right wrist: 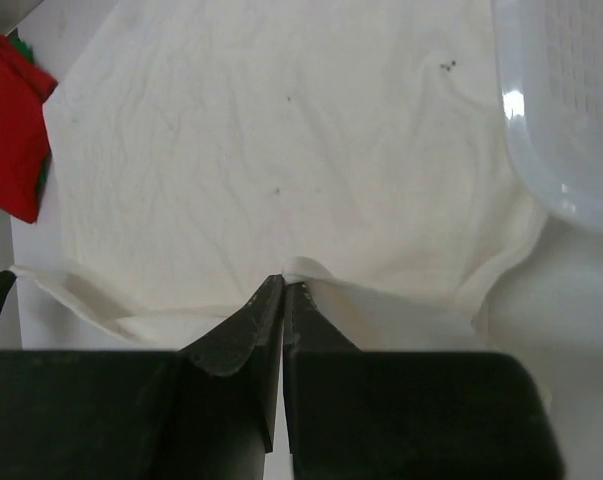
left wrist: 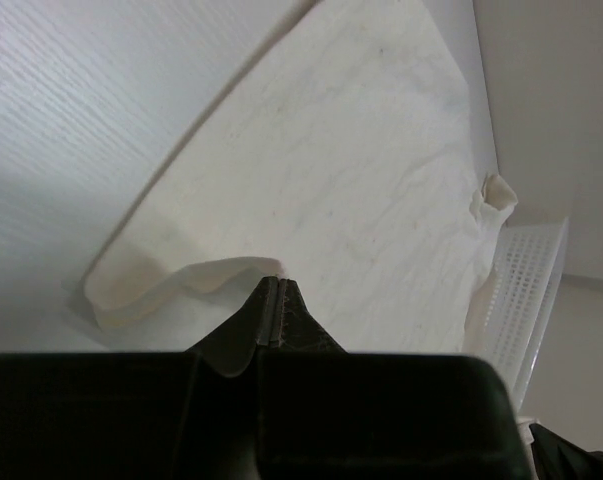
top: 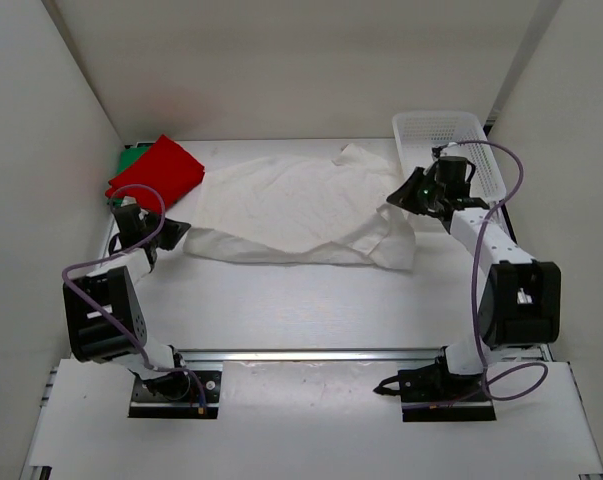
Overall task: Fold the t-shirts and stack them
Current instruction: Fold the flattened tshirt in 1/3 of the way
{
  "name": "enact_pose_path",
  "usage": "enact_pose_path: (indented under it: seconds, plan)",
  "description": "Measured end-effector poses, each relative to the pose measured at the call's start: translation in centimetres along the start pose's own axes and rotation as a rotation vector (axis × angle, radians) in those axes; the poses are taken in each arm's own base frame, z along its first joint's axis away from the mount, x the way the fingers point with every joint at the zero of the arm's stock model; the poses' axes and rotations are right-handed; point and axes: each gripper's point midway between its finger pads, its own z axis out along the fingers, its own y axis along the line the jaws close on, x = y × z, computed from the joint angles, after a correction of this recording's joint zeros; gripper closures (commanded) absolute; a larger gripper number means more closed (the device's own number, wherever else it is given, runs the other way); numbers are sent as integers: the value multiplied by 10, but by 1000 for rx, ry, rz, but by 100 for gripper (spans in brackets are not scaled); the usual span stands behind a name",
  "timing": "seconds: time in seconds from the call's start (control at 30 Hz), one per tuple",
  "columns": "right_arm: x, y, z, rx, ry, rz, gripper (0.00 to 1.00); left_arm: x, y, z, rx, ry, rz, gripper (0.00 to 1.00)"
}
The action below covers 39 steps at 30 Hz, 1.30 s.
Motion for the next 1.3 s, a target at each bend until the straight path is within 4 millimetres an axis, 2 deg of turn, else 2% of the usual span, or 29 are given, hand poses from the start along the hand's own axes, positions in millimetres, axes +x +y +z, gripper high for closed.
enact_pose_path:
  seconds: [0.33, 0.5, 0.57, 0.63, 0.67, 0.7, 0.77, 0.8, 0.87, 0.9, 0.93, 0.97, 1.03, 1.13, 1.23, 1.3]
  plan:
    - [-27, -13, 64, 6, 43, -11, 100, -25, -10, 41, -26, -20, 10, 100]
    - [-47, -13, 87, 9, 42, -36, 100, -29, -10, 55, -37, -14, 23, 88]
    - [-55, -11, 92, 7, 31, -45, 100, -30, -8, 58, -45, -14, 31, 75]
    - [-60, -9, 94, 5, 26, -54, 90, -31, -7, 58, -53, -13, 39, 62]
    - [-62, -7, 95, 6, 24, -61, 82, -31, -7, 58, -54, -14, 40, 53]
    - [-63, -6, 95, 9, 21, -62, 72, -32, -6, 57, -54, -15, 46, 51]
    - [-65, -3, 95, 12, 16, -75, 67, -33, -7, 52, -53, -22, 48, 57]
    - [-67, -2, 94, 14, 10, -80, 67, -34, -8, 47, -48, -32, 53, 61]
    - [-67, 1, 92, 19, 7, -87, 71, -31, -11, 28, -30, -59, 69, 61]
    - [-66, 3, 88, 20, 3, -90, 83, -28, -13, 18, -19, -74, 76, 56]
    - [-66, 6, 83, 17, -9, -95, 88, -23, -13, 7, -10, -86, 84, 54]
    - [-62, 10, 75, 7, -25, -95, 99, -16, -11, -3, -1, -95, 93, 54]
    - [-42, 19, 50, -18, -40, -83, 100, -1, -1, -12, -3, -92, 95, 53]
    - [1, 33, 14, -78, -60, -70, 100, 24, 27, -6, -52, -29, 59, 48]
    - [43, 37, -2, -125, -43, -49, 89, 44, 59, 4, -136, 39, 12, 52]
    - [67, 26, -6, -124, -27, -19, 78, 44, 57, 9, -125, 44, 1, 54]
